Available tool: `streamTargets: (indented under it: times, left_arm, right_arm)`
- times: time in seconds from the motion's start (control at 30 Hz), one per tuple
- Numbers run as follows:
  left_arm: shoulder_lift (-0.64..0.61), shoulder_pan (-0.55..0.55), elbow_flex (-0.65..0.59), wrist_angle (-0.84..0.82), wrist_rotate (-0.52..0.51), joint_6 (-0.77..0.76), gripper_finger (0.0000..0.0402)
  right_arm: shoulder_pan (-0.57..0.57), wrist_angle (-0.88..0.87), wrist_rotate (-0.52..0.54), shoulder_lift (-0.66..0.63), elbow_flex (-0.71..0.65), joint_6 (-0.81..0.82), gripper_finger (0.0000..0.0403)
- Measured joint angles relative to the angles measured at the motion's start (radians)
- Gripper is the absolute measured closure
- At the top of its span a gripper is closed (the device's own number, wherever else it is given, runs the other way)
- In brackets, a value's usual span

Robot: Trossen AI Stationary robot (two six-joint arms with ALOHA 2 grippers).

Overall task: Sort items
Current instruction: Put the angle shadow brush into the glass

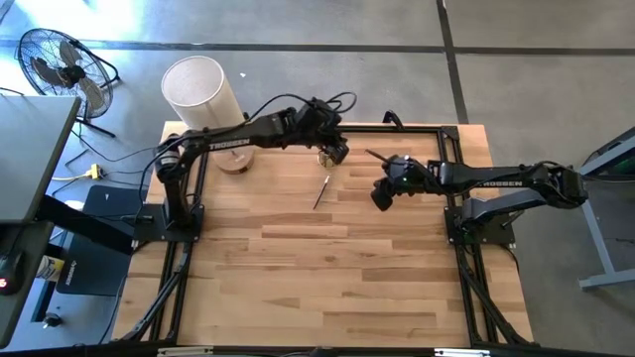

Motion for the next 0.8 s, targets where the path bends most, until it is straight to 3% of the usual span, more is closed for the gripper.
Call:
streamTargets:
  times: [0.17, 0.3, 0.4, 0.6, 0.8]
  left_arm:
    - [-0.002, -0.088, 0.051, -0.139, -0.057, -0.174, 0.0284]
    - [-0.001, -0.146, 0.051, -0.246, -0.066, -0.358, 0.0294]
    - [0.000, -0.195, 0.050, -0.324, -0.150, -0.455, 0.0295]
    - [0.055, -0.284, 0.047, -0.358, -0.306, -0.617, 0.0295]
    - [0.147, -0.298, 0.049, -0.344, -0.292, -0.722, 0.0295]
  right_arm:
    - [0.001, -0.118, -0.117, 0.000, 0.000, 0.016, 0.0373]
    - [0.001, -0.216, -0.134, 0.000, 0.000, 0.029, 0.0379]
    - [0.001, -0.268, -0.135, 0.000, 0.000, 0.028, 0.0381]
    - [0.001, -0.363, -0.142, 0.000, 0.000, 0.011, 0.0384]
    - [0.022, -0.387, -0.126, -0.027, 0.000, 0.010, 0.0383]
